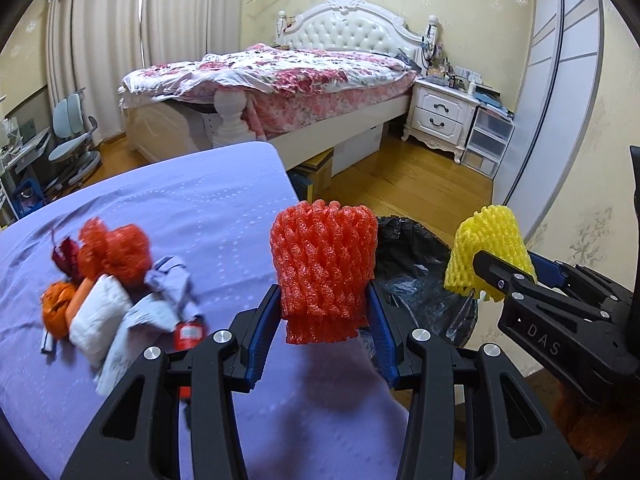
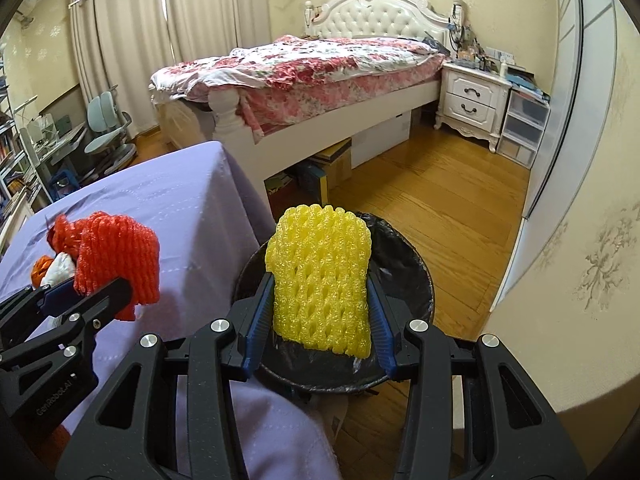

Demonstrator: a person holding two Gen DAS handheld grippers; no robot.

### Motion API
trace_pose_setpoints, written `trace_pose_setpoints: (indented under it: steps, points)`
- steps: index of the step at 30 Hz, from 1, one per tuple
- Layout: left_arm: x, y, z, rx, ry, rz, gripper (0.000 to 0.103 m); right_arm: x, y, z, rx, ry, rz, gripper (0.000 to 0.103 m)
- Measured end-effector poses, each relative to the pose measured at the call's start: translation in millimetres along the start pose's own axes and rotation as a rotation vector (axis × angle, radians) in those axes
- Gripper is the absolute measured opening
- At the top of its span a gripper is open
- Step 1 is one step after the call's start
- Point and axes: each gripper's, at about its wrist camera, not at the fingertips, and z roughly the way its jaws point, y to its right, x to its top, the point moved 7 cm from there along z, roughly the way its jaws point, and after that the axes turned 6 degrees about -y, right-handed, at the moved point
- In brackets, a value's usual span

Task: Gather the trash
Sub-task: 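Carry both foam nets over the black bin and open both grippers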

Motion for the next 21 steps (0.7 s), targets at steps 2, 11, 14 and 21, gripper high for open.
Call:
trace_pose_setpoints:
  steps: [2,11,14,21]
  points:
    - [3.0,5.0,7.2,0.005,-0.007,0.008,0.045,2.0,6.0,6.5,0.001,-0.005,0.003,0.043]
    - [16.8,23.6,42.3,0.002,-0.07,0.039,0.046,12.0,22.6,31.3,0.005,-0.03,0.03,0.043]
    - [16.2,28.2,47.0,0.009,-0.08,0.046,0.052,12.6,27.7,36.4,0.005,-0.037,0.038,0.045]
    - [18.2,25.5,47.2,0.015,-0.08,0.013,0.077,13.6,41.2,42.2,-0.011,-0.037,0.073,0.065]
